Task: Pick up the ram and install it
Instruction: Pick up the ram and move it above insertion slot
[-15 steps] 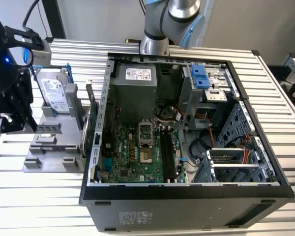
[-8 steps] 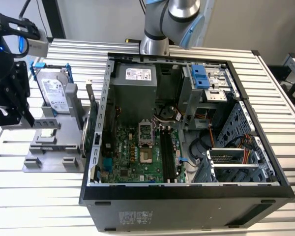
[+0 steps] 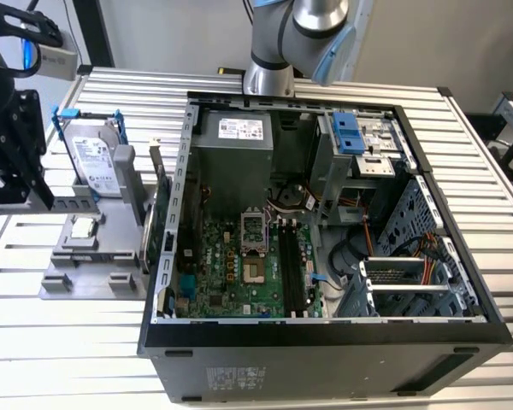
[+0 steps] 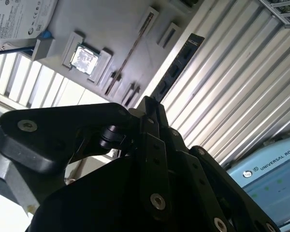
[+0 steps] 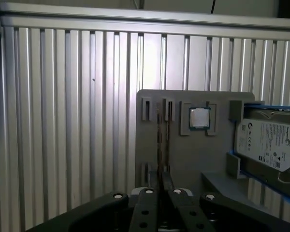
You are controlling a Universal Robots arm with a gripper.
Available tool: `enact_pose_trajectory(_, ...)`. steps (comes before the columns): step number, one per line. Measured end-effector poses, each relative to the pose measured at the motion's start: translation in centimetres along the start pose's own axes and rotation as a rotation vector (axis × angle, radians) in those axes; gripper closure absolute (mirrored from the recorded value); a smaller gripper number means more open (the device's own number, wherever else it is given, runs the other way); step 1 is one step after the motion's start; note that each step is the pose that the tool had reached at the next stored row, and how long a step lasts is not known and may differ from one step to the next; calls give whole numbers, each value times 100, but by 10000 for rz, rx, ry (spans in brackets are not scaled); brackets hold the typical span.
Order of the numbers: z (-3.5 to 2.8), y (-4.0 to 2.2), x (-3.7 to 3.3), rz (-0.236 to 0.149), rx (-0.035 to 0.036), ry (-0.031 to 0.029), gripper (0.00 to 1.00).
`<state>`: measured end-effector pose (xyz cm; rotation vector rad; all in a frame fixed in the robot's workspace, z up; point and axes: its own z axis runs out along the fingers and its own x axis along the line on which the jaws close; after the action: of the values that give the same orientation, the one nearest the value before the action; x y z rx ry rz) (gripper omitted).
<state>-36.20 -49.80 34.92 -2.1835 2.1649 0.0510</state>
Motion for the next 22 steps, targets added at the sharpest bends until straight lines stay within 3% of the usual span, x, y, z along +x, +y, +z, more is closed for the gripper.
enact_pose_trajectory(11,-34,-1,-3,1,-2,-3,100)
enact_pose_trajectory(22,-230,-5,-16,0,0,-4,100)
